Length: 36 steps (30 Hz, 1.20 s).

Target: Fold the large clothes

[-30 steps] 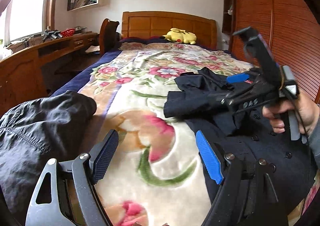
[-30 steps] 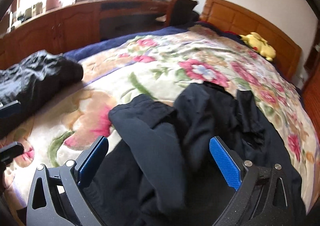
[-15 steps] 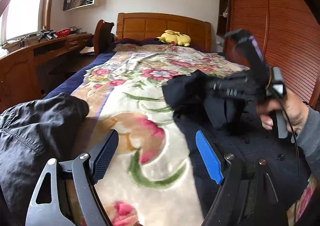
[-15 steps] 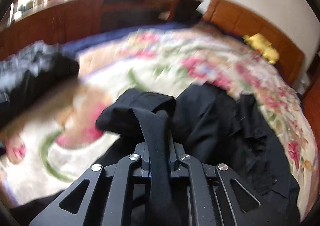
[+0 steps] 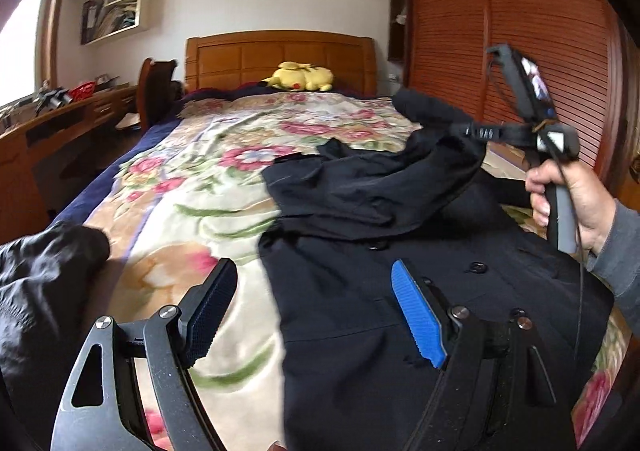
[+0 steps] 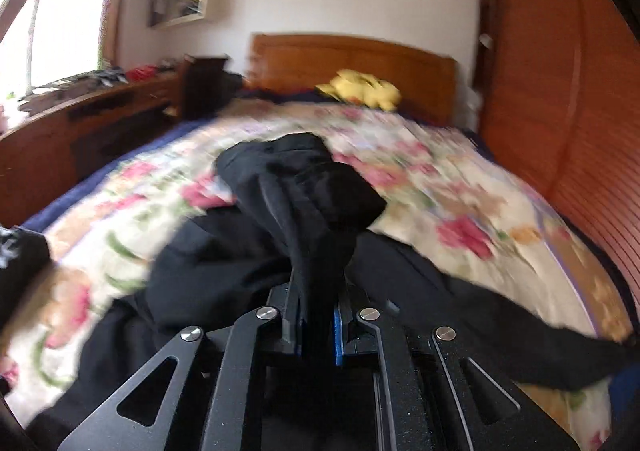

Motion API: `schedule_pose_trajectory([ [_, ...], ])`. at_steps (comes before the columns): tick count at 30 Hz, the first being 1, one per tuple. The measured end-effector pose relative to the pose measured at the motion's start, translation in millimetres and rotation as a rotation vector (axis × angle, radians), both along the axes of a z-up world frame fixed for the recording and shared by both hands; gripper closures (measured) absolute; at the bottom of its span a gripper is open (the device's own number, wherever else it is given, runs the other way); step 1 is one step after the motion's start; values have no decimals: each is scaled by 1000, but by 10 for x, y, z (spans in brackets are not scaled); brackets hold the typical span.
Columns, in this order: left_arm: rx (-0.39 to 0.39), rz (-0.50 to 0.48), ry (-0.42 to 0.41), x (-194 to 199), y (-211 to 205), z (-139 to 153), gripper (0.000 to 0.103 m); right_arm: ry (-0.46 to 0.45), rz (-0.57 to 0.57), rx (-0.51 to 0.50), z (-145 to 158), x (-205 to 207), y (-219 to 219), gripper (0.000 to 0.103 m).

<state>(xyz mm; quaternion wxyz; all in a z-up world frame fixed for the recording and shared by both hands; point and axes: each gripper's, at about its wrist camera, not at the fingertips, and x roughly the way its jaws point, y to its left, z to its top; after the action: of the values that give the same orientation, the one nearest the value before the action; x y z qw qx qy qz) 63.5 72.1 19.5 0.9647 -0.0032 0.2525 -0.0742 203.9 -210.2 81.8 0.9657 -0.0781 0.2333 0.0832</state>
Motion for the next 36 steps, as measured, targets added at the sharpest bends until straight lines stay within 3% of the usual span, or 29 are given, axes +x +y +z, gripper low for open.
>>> schedule_pose_trajectory([
  [5,-9,-36,-7,28,-211,38,23,67,-18,-10,-141,-77,-254,87],
  [9,-19,-58,-2,59,-339,32,23,114,-29,-5,-154,-254,-371,66],
  [11,-18,-69,2,65,-402,23,23,119,-24,-29,-124,-429,-379,47],
  [12,-16,-73,3,69,-430,19,23,119,-27,-44,-117,-511,-402,42],
  [16,-13,-89,10,96,-526,2,23,124,-28,-78,-57,-660,-533,41],
  [21,-21,-94,16,153,-645,-20,23,105,-67,-68,-23,-568,-674,41],
  [30,-8,-85,17,248,-777,-75,23,69,-111,-38,118,15,-676,41],
  [36,11,-87,32,290,-828,-136,23,101,-142,-93,-4,417,-506,41],
])
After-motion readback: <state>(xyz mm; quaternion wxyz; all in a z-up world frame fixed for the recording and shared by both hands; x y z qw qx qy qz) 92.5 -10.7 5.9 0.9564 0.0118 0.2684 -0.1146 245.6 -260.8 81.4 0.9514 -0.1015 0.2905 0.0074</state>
